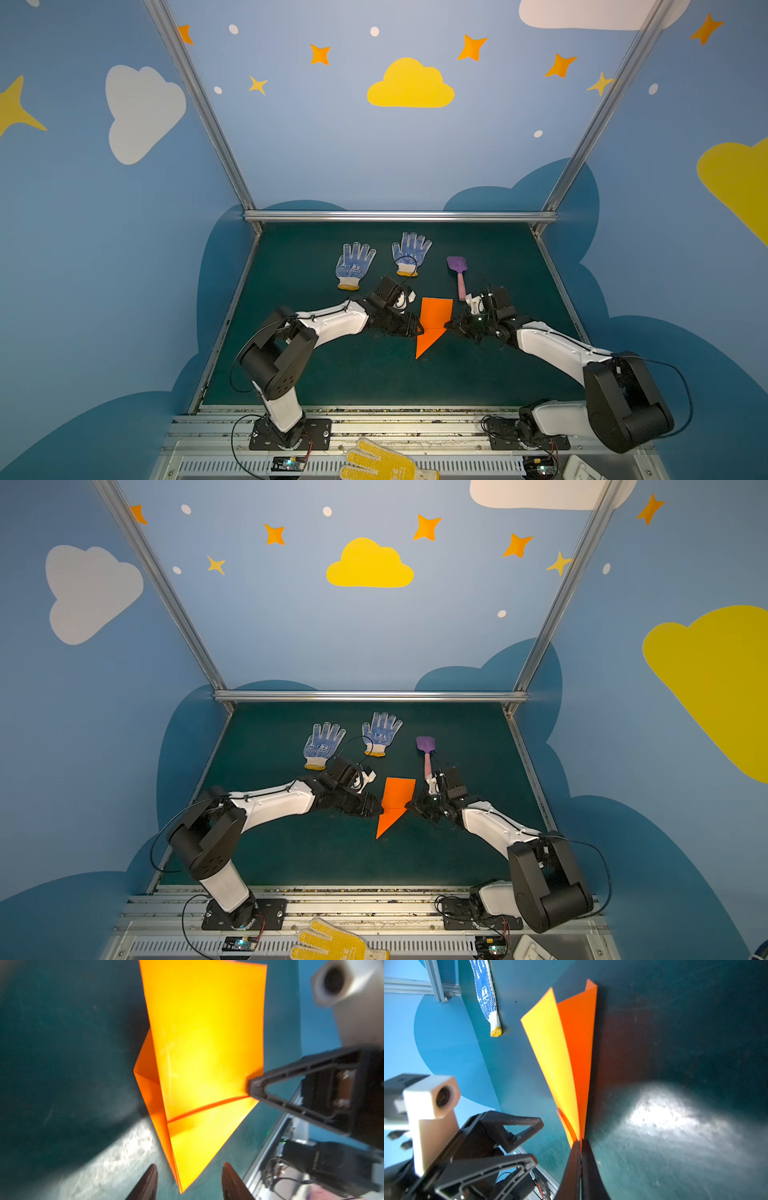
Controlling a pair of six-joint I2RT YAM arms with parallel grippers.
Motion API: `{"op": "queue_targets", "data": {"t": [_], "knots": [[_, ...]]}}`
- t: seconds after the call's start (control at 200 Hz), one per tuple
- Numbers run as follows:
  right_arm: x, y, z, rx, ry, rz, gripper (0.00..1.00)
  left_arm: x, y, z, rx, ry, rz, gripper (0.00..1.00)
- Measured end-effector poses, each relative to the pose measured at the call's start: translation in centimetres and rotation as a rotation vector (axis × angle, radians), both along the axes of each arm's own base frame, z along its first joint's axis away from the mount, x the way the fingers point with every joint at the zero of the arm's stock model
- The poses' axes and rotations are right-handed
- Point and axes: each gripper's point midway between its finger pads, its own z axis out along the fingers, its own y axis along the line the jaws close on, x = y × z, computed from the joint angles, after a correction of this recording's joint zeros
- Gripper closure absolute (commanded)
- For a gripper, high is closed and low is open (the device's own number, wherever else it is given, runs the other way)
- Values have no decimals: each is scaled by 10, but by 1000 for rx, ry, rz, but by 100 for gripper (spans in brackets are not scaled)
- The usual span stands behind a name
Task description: Fold a paper plane with a square sheet of paper (fold left side to right side)
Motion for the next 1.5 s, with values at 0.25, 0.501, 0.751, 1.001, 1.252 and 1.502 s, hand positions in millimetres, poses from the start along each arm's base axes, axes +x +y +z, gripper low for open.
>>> {"op": "queue_targets", "data": {"t": [0.25, 0.501, 0.751, 1.001, 1.252, 1.502], "knots": [[-16, 6, -2, -64, 30, -2, 100, -31, 0, 6, 81, -184, -38, 45], [-28, 9, -9, -104, 70, -15, 100, -49, -15, 0, 158, -319, -106, 42], [-20, 14, 5, -97, 51, -32, 100, -50, -15, -15, 258, -412, -143, 43], [-19, 14, 7, -94, 56, -45, 100, -49, -19, -8, 305, -516, -177, 45], [-21, 16, 6, -89, 65, -48, 100, -51, -21, -13, 355, -579, -207, 49], [-22, 17, 4, -91, 76, -50, 100, -50, -23, -20, 398, -627, -213, 55]]}}
